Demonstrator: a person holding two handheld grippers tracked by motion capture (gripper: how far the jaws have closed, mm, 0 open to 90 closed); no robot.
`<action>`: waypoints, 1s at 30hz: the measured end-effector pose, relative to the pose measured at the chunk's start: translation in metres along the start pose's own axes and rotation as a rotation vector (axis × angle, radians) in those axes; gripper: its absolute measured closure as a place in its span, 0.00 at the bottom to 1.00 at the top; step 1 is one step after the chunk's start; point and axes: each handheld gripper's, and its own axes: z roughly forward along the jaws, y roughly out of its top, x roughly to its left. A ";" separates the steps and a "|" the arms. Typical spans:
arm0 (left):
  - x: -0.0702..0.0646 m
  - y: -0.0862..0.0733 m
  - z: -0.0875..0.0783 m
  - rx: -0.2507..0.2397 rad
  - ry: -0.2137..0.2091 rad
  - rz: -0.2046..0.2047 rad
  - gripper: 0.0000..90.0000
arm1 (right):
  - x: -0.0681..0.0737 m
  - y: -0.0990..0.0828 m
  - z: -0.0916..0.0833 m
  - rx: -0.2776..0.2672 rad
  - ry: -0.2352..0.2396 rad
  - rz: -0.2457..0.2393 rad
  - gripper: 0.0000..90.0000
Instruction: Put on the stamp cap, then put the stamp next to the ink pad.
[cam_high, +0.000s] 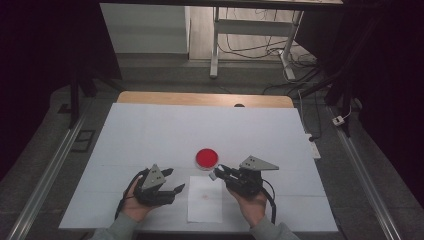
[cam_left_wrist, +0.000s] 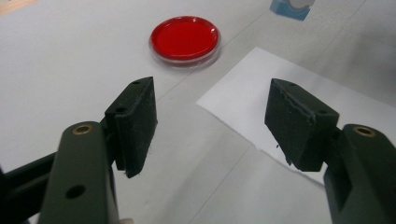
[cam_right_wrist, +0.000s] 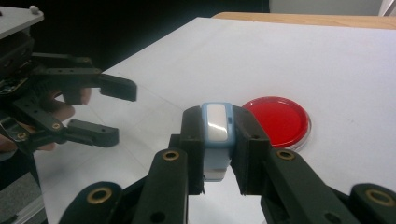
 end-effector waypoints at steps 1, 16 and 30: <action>0.001 -0.001 -0.002 -0.001 0.002 -0.004 0.38 | -0.001 0.000 0.000 0.000 -0.001 -0.001 0.84; 0.022 -0.026 -0.034 0.001 0.052 -0.064 0.38 | -0.009 0.002 -0.006 -0.013 -0.019 -0.018 0.84; 0.031 -0.033 -0.042 0.003 0.055 -0.087 0.38 | -0.012 0.004 -0.010 -0.019 -0.034 -0.027 0.84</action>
